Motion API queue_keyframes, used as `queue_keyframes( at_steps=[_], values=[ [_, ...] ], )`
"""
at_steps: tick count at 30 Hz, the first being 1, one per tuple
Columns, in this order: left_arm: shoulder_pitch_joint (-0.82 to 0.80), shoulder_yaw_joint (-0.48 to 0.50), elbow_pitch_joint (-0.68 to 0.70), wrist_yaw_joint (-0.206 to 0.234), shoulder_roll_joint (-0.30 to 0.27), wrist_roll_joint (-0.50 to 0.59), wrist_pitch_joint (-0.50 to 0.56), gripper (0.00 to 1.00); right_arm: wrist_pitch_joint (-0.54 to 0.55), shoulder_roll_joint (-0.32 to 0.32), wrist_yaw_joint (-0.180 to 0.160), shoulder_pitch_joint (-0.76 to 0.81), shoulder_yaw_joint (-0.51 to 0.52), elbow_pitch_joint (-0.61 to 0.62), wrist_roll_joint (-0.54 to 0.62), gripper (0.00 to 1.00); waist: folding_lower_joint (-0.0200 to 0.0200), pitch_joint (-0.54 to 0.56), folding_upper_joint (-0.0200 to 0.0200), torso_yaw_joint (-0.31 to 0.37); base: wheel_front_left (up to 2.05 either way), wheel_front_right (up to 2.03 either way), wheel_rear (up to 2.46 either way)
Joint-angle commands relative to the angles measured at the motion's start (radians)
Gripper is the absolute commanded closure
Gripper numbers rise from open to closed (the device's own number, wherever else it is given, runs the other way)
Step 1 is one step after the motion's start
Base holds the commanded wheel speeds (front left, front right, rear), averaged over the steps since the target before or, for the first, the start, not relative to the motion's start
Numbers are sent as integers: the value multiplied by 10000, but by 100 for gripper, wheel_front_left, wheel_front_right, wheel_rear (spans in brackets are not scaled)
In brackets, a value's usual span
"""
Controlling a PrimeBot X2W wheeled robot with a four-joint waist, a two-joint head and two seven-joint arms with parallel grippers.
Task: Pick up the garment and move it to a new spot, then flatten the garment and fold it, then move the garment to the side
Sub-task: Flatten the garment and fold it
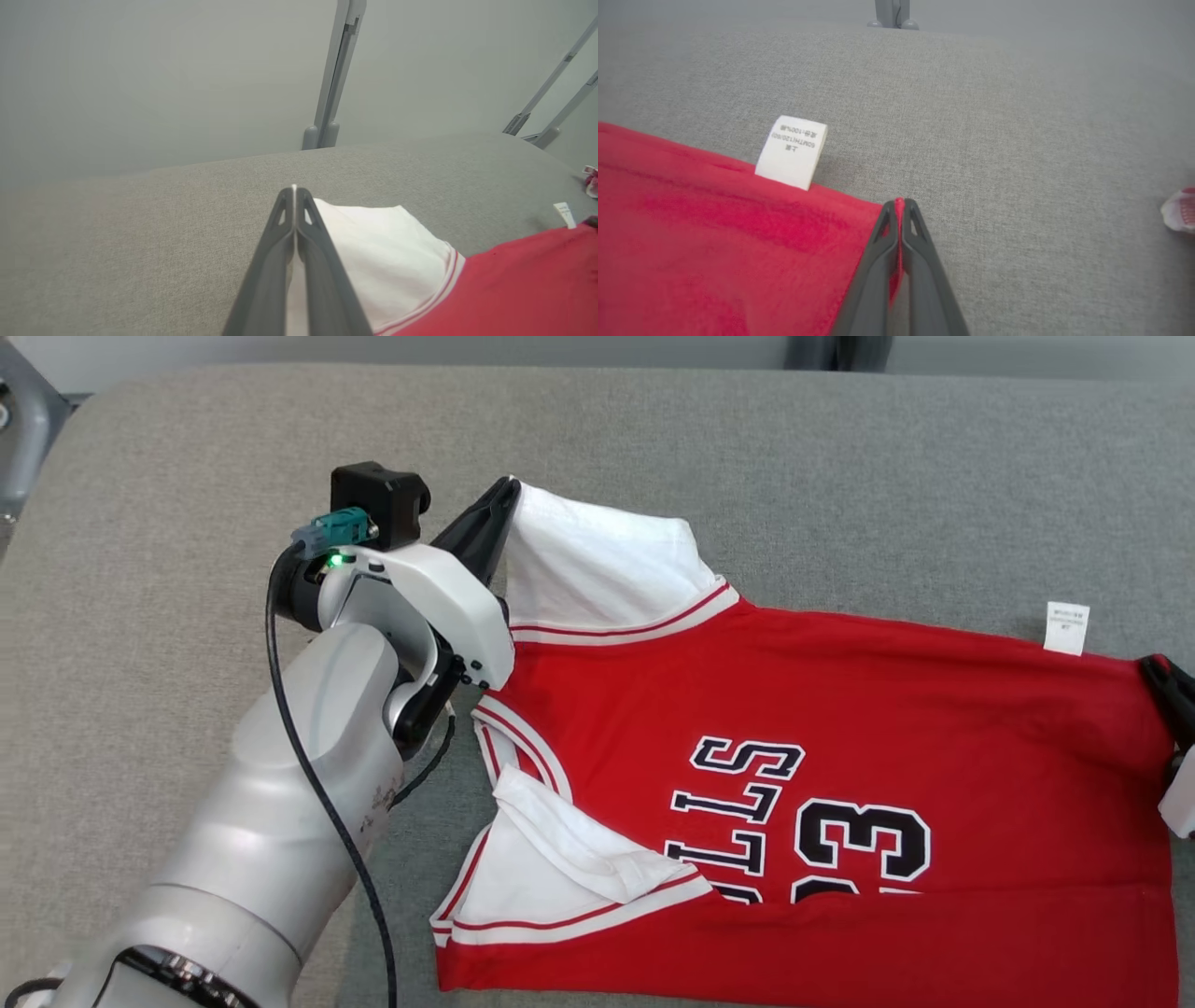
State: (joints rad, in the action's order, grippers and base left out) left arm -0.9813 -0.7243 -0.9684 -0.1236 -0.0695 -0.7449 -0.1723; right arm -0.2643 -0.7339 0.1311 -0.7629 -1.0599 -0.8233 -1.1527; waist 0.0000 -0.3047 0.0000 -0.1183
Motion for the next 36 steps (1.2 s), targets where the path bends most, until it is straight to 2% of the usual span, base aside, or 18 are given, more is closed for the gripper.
queue_keyframes(
  at_steps=[1,4,12,20,36],
  values=[
    [225,-25,212,-71,-168,-189,-90,100,7,28,-7,214,33,-94,20,100,0,398,0,-217,0,0,0],
    [761,-325,1073,-72,-409,-617,-84,100,7,91,-7,455,106,-225,89,100,0,759,0,-331,0,0,0],
    [1979,-1138,3296,-59,-1772,-1692,167,100,5,263,-7,1172,467,-507,309,100,0,1551,0,-541,0,0,0],
    [2806,-1522,4529,-59,-2773,-2208,530,100,7,258,-7,1702,736,-581,624,100,0,2000,0,-593,0,0,0],
    [3897,-2046,5675,162,-3478,-2301,1194,100,7,-292,-7,2079,339,-102,1057,100,0,2152,0,-572,0,0,0]
  ],
)
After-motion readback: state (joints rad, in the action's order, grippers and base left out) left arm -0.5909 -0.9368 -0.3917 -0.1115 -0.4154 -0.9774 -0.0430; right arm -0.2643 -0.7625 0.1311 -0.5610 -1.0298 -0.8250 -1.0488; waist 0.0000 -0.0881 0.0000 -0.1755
